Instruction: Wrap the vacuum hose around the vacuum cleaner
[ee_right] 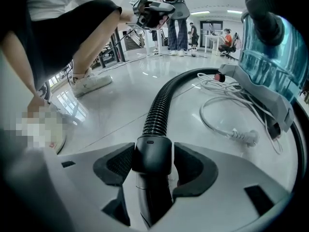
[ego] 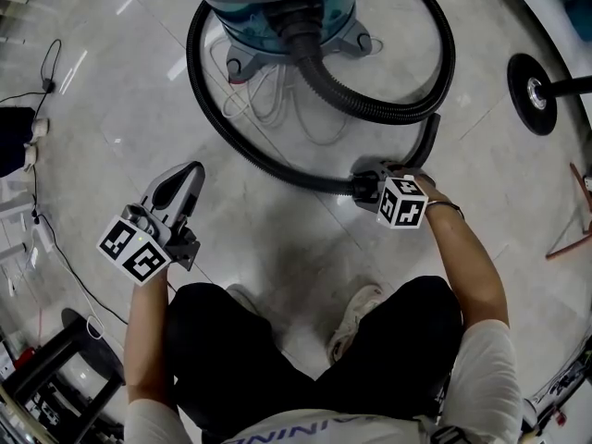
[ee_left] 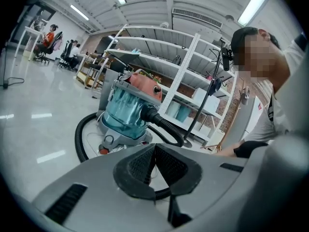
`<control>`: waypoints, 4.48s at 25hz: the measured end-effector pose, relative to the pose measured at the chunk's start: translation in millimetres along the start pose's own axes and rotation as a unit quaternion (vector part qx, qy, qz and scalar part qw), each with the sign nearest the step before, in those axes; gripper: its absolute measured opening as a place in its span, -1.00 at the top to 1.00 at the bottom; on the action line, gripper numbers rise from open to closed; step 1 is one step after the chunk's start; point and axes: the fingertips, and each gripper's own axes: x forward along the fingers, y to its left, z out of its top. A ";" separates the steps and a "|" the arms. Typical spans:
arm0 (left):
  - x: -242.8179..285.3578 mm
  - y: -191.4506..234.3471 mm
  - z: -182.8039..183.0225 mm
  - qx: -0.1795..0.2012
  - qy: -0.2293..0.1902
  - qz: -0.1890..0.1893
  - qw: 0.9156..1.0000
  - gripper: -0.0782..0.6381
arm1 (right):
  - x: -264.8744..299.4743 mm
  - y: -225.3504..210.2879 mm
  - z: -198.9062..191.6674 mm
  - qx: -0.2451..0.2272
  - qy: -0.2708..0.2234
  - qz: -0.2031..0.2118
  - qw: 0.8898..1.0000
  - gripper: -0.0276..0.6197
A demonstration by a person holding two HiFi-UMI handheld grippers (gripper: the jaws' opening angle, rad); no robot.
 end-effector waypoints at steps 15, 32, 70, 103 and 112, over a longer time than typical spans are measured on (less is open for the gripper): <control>-1.5 -8.1 9.2 0.022 0.006 -0.012 1.000 0.73 | -36.1 -17.8 21.6 -0.007 -0.017 -0.076 0.997 0.11; -120.9 -143.5 246.2 0.000 -0.011 0.013 1.000 0.73 | -344.0 6.4 233.2 0.237 -0.129 -0.250 0.930 0.57; -436.6 -445.4 526.9 0.051 -0.085 0.028 0.995 0.73 | -803.3 214.8 577.1 0.412 -0.329 -0.424 0.736 0.88; -584.8 -622.9 496.0 0.152 -0.116 -0.012 0.981 0.73 | -882.4 424.1 658.9 0.330 -0.381 -0.481 0.717 0.88; -612.8 -593.4 511.0 0.140 -0.124 -0.015 0.982 0.73 | -872.4 432.1 699.9 0.321 -0.373 -0.487 0.721 0.88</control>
